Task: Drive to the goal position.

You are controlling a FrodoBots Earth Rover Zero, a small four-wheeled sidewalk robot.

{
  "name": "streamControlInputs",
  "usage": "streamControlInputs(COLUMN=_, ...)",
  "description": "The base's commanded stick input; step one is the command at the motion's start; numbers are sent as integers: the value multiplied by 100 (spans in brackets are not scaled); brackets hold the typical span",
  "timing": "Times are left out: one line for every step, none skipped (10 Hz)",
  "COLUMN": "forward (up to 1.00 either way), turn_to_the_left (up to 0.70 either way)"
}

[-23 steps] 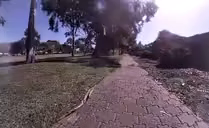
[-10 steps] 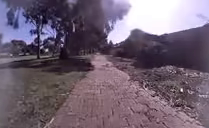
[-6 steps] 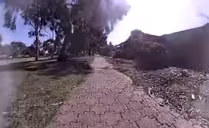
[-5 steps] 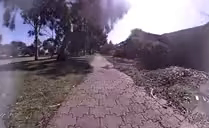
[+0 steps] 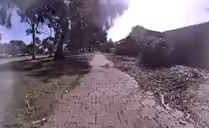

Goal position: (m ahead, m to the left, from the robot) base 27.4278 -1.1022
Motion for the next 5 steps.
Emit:
streamControlInputs(forward=70, turn_to_the_left=2)
streamControlInputs(forward=70, turn_to_the_left=1)
streamControlInputs(forward=70, turn_to_the_left=1)
streamControlInputs(forward=70, turn_to_the_left=2)
streamControlInputs(forward=70, turn_to_the_left=2)
